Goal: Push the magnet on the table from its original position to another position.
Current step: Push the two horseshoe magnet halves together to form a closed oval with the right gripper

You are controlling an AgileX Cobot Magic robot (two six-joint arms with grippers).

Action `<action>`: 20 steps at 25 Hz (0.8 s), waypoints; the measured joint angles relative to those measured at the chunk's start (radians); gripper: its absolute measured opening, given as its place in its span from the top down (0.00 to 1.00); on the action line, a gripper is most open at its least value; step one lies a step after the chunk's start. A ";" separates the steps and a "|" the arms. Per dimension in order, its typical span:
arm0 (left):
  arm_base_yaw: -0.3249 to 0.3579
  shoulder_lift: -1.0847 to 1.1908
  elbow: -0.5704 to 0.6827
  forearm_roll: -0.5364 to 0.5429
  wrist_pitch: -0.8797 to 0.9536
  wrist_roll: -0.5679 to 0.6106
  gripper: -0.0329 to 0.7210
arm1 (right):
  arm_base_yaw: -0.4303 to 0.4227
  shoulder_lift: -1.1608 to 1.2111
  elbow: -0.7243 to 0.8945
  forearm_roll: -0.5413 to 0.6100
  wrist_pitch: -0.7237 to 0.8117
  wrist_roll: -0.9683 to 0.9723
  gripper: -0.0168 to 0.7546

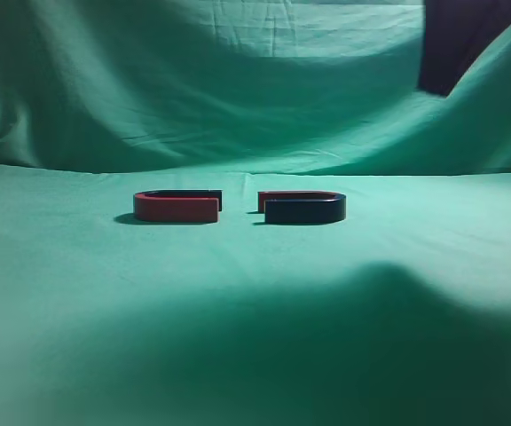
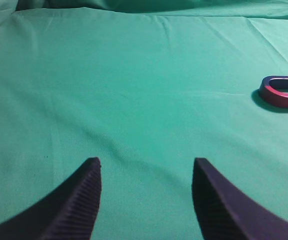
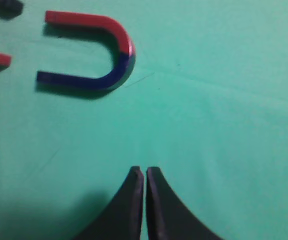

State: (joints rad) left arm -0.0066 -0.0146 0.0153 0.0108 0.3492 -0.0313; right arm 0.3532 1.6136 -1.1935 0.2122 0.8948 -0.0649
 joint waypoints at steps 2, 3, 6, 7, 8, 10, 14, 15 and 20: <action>0.000 0.000 0.000 0.000 0.000 0.000 0.46 | 0.004 0.089 -0.063 -0.032 0.000 0.049 0.98; 0.000 0.000 0.000 0.000 0.000 0.000 0.46 | 0.004 0.133 -0.090 -0.057 0.000 0.077 0.98; 0.000 0.000 0.000 0.000 0.000 0.000 0.46 | 0.006 0.246 -0.173 -0.095 0.010 0.117 0.98; 0.000 0.000 0.000 0.000 0.000 0.000 0.46 | 0.006 0.275 -0.198 -0.096 0.012 0.122 0.98; 0.000 0.000 0.000 0.000 0.000 0.000 0.46 | 0.006 0.309 -0.221 -0.096 0.016 0.124 0.98; 0.000 0.000 0.000 0.000 0.000 0.000 0.46 | 0.006 0.366 -0.260 -0.094 0.021 0.134 0.98; 0.000 0.000 0.000 0.000 0.000 0.000 0.46 | 0.008 0.431 -0.307 -0.091 0.025 0.138 0.98; 0.000 0.000 0.000 0.000 0.000 0.000 0.46 | 0.008 0.443 -0.313 -0.089 0.022 0.138 0.98; 0.000 0.000 0.000 0.000 0.000 0.000 0.46 | 0.017 0.480 -0.323 -0.072 -0.005 0.138 0.98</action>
State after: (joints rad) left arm -0.0066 -0.0146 0.0153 0.0108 0.3492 -0.0313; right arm 0.3705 2.0936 -1.5167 0.1407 0.8893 0.0734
